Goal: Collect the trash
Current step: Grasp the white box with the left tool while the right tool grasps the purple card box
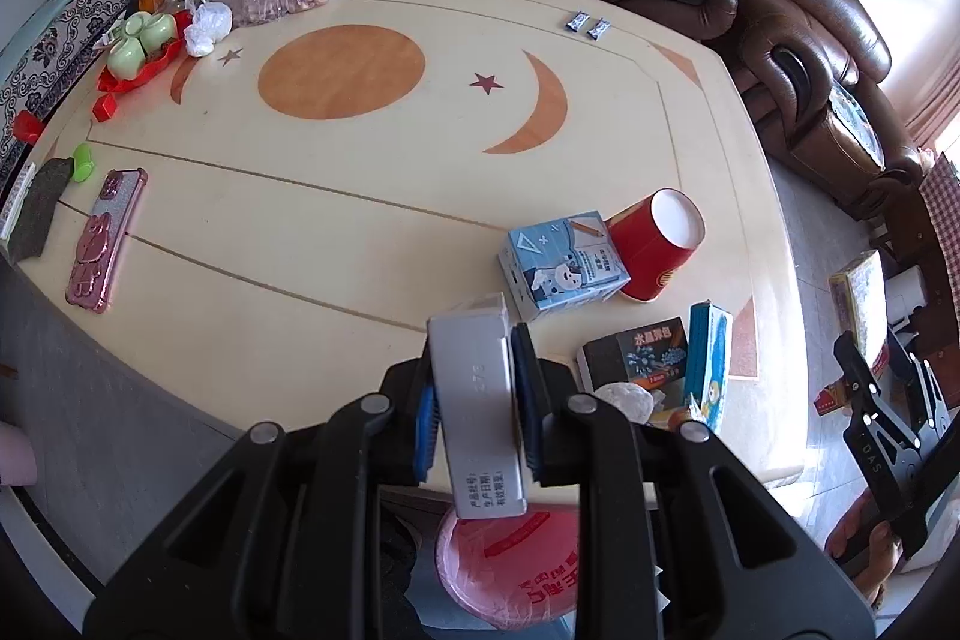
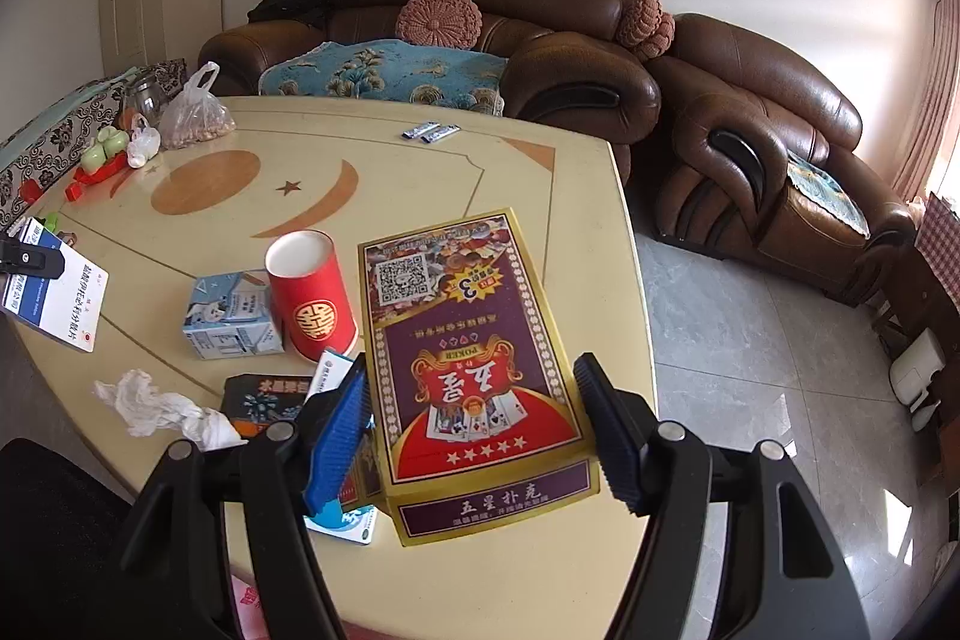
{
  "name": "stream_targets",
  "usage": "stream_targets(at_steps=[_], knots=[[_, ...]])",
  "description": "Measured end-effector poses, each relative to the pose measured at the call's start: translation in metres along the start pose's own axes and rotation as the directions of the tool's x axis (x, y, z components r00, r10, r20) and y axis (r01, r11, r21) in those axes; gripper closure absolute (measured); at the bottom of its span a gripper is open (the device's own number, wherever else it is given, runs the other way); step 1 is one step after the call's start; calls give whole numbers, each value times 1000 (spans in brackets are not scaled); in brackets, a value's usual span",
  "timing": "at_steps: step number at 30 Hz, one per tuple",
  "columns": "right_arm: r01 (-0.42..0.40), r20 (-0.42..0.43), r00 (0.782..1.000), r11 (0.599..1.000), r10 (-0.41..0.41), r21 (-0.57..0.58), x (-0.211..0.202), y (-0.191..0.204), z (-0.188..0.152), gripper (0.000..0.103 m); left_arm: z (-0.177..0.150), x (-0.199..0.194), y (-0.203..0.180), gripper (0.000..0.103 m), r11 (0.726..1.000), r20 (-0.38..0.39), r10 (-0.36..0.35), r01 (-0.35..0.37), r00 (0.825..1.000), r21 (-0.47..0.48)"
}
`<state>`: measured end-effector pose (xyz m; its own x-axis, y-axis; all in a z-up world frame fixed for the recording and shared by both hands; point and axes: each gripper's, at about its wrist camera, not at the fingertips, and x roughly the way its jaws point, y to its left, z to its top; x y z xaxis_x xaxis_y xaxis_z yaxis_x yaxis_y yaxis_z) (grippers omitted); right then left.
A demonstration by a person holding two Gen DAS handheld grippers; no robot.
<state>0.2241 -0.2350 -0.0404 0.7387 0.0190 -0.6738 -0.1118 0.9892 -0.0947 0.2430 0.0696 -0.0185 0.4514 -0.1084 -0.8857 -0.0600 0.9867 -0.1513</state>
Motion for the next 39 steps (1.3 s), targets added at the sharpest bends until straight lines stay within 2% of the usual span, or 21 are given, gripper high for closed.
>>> stream_targets(at_steps=[10, 18, 22, 30, 39], knots=[[-27, 55, 998, 999, 29, -39, -81, 35, 6, 38, -39, -44, -2, 80, 997, 63, -23, 19, 998, 70], [-38, 87, 995, 995, 46, -87, -135, 65, -13, 38, -79, -79, -12, 80, 988, 124, -41, 22, 991, 152], [-58, 93, 993, 995, 66, -86, -155, 76, -27, 37, -100, -85, -14, 80, 985, 121, -69, 49, 990, 166], [-66, 52, 996, 995, 69, -71, -165, 81, -63, 37, -134, -77, -14, 80, 978, 80, -118, 102, 990, 184], [-67, -32, 997, 997, 66, -29, -149, 77, -101, 37, -154, -61, -14, 80, 971, 34, -149, 140, 988, 194]])
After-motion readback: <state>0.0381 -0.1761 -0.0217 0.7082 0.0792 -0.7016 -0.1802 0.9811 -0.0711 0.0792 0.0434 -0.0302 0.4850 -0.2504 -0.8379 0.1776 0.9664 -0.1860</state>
